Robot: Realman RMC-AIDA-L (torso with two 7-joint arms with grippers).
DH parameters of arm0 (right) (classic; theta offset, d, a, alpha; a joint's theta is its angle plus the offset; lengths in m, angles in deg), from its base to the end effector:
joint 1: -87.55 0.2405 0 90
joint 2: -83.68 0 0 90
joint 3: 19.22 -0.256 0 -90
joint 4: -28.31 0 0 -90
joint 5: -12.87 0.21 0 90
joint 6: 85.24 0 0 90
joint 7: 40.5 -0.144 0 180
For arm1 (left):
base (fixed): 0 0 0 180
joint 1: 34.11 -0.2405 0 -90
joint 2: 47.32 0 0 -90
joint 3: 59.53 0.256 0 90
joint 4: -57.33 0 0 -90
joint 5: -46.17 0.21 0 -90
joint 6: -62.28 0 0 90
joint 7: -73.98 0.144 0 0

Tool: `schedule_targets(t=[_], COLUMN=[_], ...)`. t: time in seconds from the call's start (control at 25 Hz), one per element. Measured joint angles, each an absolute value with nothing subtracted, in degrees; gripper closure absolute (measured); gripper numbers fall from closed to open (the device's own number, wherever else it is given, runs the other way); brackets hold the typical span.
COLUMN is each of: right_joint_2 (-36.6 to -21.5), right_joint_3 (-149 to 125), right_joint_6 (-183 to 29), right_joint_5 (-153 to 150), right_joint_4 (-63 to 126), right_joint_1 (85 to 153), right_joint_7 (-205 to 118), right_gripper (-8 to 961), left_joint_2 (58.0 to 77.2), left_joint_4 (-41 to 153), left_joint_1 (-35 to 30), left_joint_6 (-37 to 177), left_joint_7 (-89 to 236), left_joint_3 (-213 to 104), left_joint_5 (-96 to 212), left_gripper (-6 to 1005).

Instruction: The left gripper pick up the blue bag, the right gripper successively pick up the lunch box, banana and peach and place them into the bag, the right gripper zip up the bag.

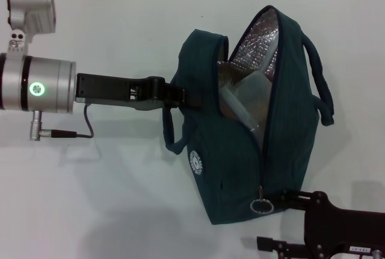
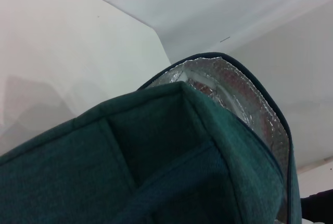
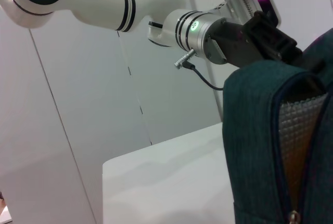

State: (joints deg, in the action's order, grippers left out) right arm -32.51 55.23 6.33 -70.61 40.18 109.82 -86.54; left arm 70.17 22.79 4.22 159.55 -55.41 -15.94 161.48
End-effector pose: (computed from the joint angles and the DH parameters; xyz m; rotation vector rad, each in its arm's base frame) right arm 0.2915 0.2216 -0.0696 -2.8765 0.4177 0.9287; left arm -0.2123 0.3384 -0.0080 2.4106 1.5810 0.6698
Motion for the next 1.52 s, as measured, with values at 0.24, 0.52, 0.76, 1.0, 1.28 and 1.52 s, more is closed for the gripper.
schedule_targets(t=[0.24, 0.52, 0.76, 1.0, 1.28, 1.52], right_joint_2=[-32.51, -32.51, -32.52, -32.51, -32.16, -31.73], right_joint_3=[55.23, 55.31, 55.93, 56.1, 55.65, 55.21], right_joint_6=[6.0, 5.09, 4.15, 4.14, 7.76, 9.74], right_joint_5=[-69.98, -69.31, -68.05, -67.85, -64.32, -61.66], right_joint_4=[40.23, 40.27, 40.27, 40.27, 40.26, 40.23], right_joint_1=[109.85, 110.38, 110.65, 110.66, 107.94, 105.76], right_joint_7=[-86.55, -87.11, -88.02, -88.04, -87.52, -87.4], right_gripper=[242, 571, 794, 948, 948, 948], left_joint_2=[70.19, 70.19, 70.19, 70.17, 70.02, 70.0], left_joint_4=[22.79, 22.79, 22.79, 22.79, 22.79, 22.79], left_joint_1=[4.19, 4.39, 4.38, 4.02, 3.5, 3.4], left_joint_6=[159.57, 159.66, 159.77, 159.77, 159.76, 159.74], left_joint_7=[-55.4, -54.99, -54.64, -54.34, -54.25, -54.25], left_joint_3=[-15.94, -15.94, -15.94, -15.94, -15.94, -15.94], left_joint_5=[161.54, 161.52, 161.57, 161.56, 161.45, 161.4], left_gripper=[965, 965, 965, 965, 965, 966])
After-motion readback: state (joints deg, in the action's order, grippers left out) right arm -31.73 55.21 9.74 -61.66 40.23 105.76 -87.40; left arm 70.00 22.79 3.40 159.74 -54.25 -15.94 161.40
